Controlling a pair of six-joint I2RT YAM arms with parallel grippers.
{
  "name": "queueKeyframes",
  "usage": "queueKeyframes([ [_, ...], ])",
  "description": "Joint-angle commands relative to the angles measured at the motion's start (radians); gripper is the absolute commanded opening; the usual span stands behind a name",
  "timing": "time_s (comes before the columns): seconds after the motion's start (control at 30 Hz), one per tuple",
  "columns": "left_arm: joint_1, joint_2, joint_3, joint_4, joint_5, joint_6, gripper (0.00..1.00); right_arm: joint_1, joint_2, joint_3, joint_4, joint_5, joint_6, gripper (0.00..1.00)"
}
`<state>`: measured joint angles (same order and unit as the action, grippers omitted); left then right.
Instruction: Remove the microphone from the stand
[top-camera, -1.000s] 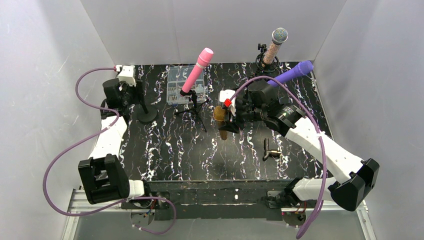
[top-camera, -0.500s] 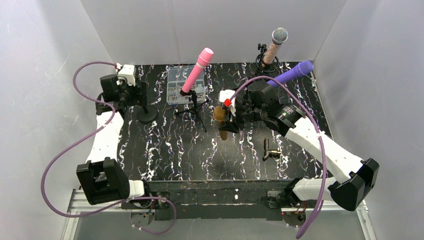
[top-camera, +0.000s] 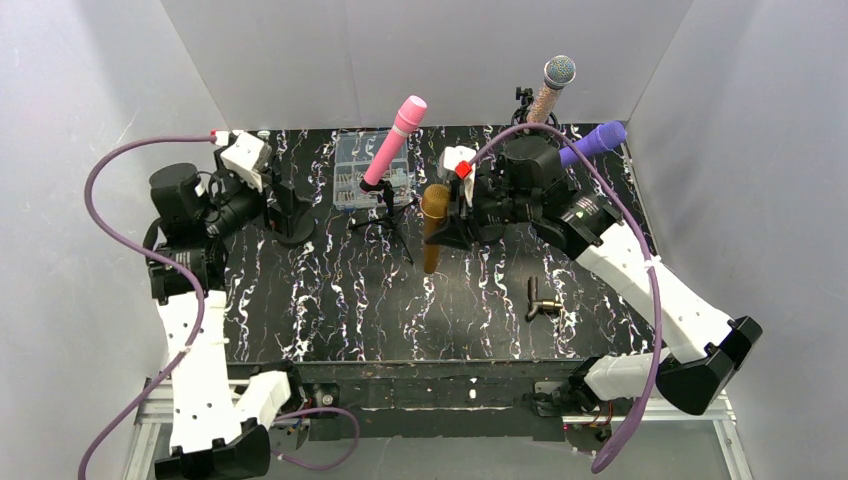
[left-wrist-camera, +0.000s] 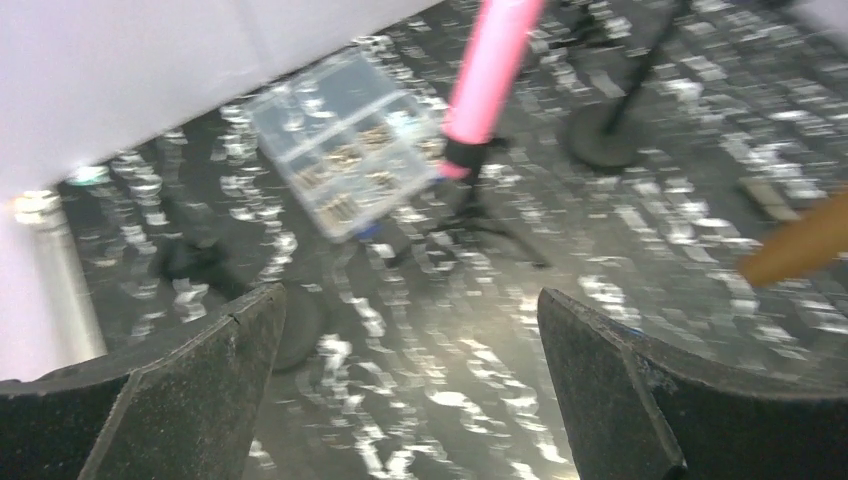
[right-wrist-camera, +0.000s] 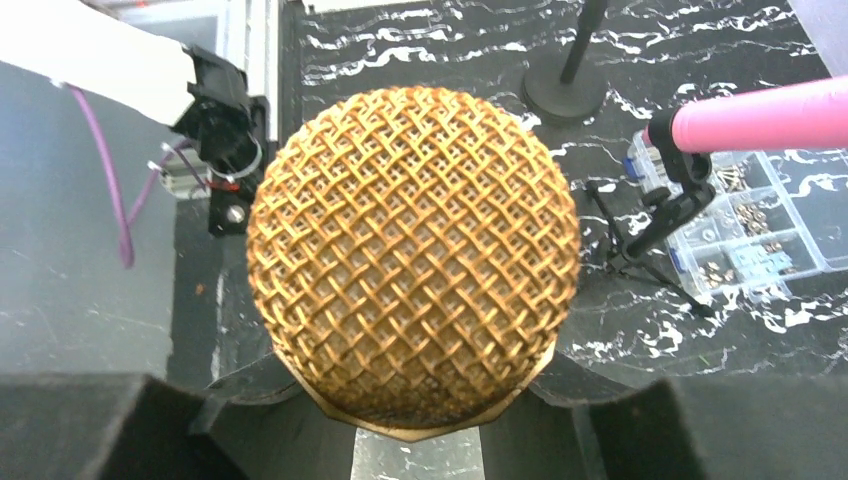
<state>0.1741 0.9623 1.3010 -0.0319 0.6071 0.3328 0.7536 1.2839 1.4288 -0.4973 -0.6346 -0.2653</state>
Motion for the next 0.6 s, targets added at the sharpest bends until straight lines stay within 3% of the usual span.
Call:
queueKeyframes([
  [0.0, -0.006, 0.018, 0.108, -0.207, 0.337, -0.260, 0.98, -0.002, 0.024, 0.098, 0.051, -0.068, 0.117, 0.01],
  [0.13, -0.039, 0.062, 0.197, -0.312, 0.499, -0.493, 0.98, -0.015, 0.030, 0.139, 0.077, -0.117, 0.194, 0.01],
  [0.23, -0.138, 0.064, 0.208, -0.321, 0.495, -0.566, 0.98, -0.024, 0.048, 0.176, 0.090, -0.158, 0.255, 0.01],
  [0.37, -0.287, 0.169, 0.337, -0.519, 0.475, -0.508, 0.98, -0.034, 0.076, 0.210, 0.122, -0.197, 0.335, 0.01],
  [0.57, -0.442, 0.230, 0.335, -0.523, 0.409, -0.411, 0.98, -0.075, 0.093, 0.198, 0.203, -0.253, 0.451, 0.01],
])
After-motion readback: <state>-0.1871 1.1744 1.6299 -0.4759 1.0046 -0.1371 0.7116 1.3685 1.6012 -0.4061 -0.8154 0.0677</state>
